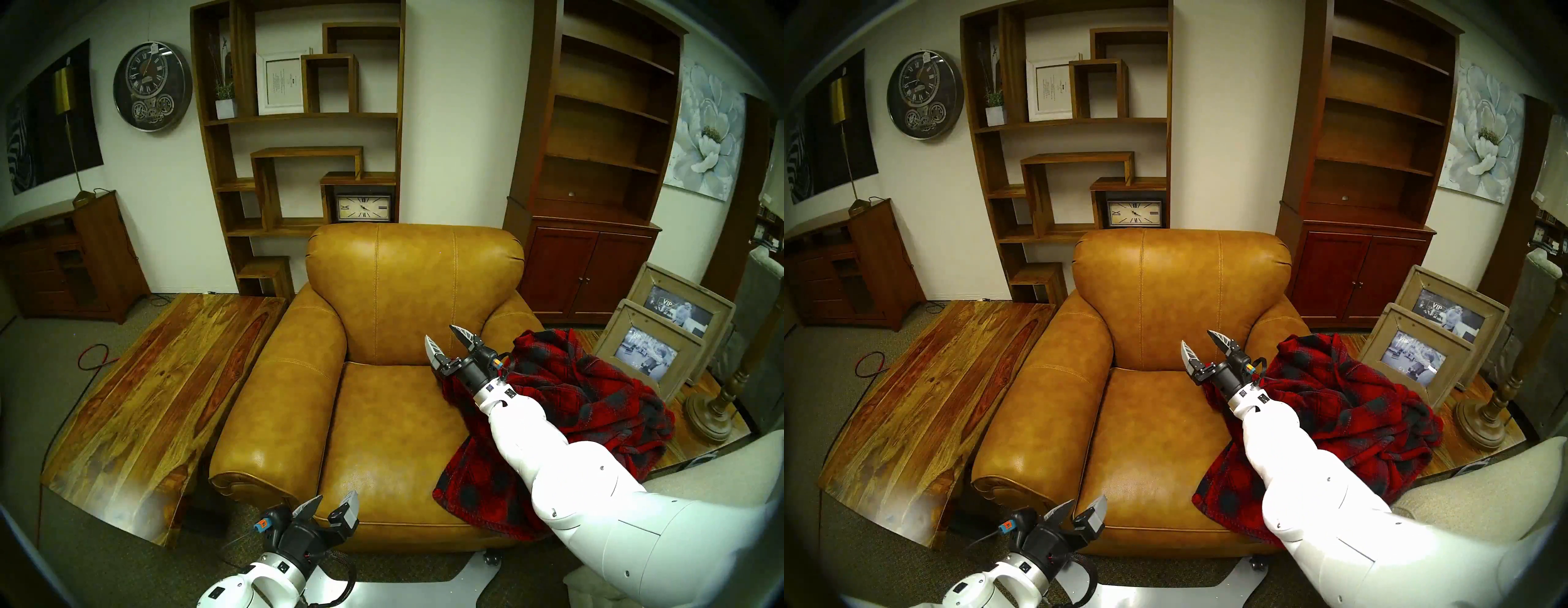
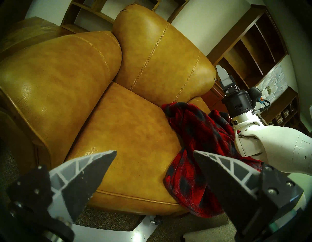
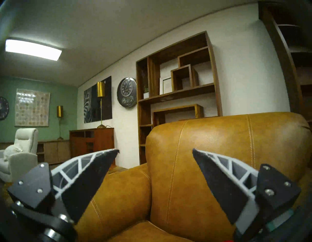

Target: Move the blanket from sofa and drape it over the sofa arm

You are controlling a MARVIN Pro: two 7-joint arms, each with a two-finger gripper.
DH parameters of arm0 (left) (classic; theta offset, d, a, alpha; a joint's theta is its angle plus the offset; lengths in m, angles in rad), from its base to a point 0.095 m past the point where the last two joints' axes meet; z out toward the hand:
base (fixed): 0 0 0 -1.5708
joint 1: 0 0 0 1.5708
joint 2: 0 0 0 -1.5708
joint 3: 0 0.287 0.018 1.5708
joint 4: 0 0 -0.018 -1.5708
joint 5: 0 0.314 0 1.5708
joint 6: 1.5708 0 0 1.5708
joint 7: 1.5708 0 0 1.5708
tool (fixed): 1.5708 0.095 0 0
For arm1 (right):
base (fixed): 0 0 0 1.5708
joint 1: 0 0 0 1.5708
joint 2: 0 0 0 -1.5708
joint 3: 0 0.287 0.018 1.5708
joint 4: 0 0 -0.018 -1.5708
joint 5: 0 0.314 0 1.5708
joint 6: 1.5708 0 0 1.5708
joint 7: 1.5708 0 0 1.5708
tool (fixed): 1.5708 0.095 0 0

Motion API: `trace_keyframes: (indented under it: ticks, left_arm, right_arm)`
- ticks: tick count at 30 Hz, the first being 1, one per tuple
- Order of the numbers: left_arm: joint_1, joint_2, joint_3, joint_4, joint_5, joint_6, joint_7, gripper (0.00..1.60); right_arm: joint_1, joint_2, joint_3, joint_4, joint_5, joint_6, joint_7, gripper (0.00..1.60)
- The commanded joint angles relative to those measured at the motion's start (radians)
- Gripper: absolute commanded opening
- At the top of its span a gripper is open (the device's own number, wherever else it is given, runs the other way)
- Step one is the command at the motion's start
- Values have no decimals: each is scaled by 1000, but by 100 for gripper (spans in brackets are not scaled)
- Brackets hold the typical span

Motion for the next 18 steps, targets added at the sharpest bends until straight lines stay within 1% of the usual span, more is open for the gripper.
trace_keyframes:
  ticks: [1, 5, 12, 18]
  left_arm:
    - [-1, -2, 3, -12, 1, -2, -3, 160]
    - [-2, -2, 3, -11, 1, -2, -3, 160]
    - [-3, -2, 4, -10, 1, -2, -3, 160]
    - [-4, -2, 5, -11, 1, -2, -4, 160]
  right_arm:
    - [9, -3, 34, -22, 48, 20, 39, 160]
    - [4, -27, 77, -22, 89, 31, 39, 160]
    - [-87, -64, 130, 15, 126, 74, 70, 160]
    - [-115, -77, 173, 21, 160, 81, 109, 160]
